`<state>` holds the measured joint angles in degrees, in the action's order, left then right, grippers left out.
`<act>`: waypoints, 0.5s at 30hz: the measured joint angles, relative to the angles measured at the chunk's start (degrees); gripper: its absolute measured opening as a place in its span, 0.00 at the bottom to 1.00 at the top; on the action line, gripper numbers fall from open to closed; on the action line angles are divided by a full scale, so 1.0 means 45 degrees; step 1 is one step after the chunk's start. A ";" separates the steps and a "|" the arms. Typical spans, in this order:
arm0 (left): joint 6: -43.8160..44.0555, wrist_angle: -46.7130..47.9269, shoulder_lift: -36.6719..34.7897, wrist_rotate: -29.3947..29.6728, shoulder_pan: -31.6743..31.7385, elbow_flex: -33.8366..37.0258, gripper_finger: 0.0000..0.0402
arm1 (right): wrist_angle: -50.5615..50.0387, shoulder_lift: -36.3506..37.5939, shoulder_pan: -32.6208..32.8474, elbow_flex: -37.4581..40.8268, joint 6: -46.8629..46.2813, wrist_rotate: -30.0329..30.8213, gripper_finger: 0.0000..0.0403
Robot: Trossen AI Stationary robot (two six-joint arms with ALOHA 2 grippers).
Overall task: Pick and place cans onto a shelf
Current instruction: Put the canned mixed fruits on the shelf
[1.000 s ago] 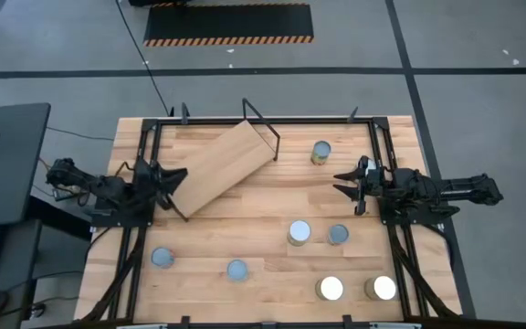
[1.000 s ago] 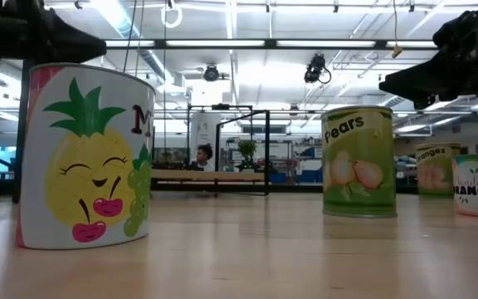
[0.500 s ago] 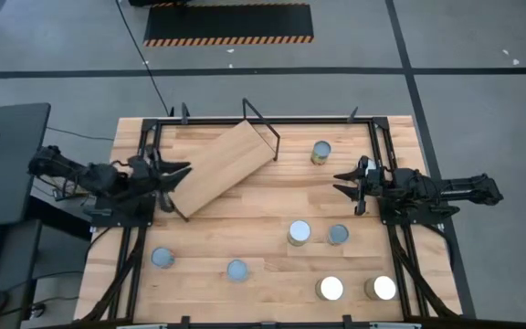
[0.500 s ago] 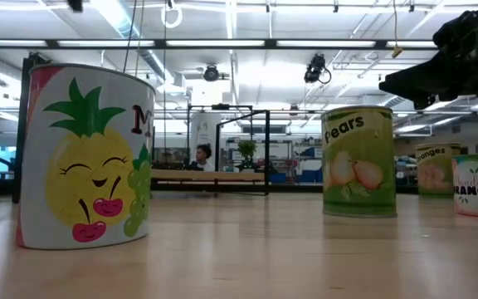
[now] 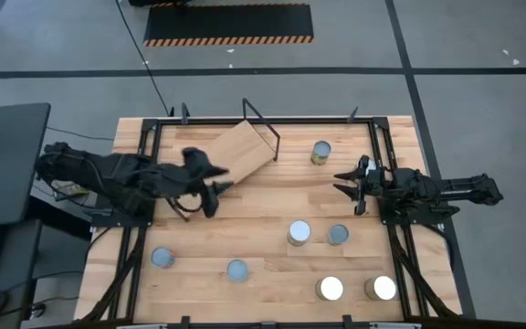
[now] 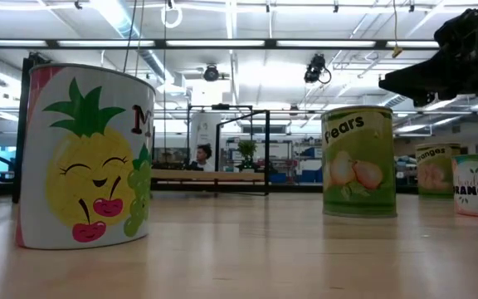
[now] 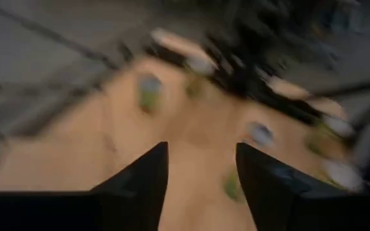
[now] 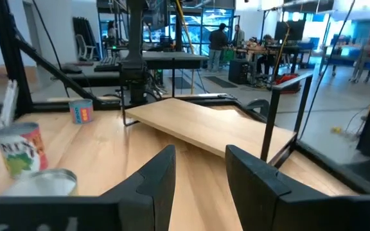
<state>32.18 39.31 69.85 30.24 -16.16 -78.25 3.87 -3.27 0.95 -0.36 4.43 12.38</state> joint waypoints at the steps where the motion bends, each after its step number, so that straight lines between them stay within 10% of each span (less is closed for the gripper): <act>1: 0.0086 0.0217 0.0331 -0.0476 -0.0002 -0.0410 0.50 | 0.0118 0.0002 0.0000 -0.0005 0.0459 0.0000 0.36; 15: 0.1836 0.1614 0.3412 -0.4165 -0.2231 -0.4290 0.33 | 0.2847 0.0005 0.0000 0.0000 0.0917 -0.0005 0.36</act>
<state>40.45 46.57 85.20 11.50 -26.20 -97.55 16.69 -3.25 0.95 -0.36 8.56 12.36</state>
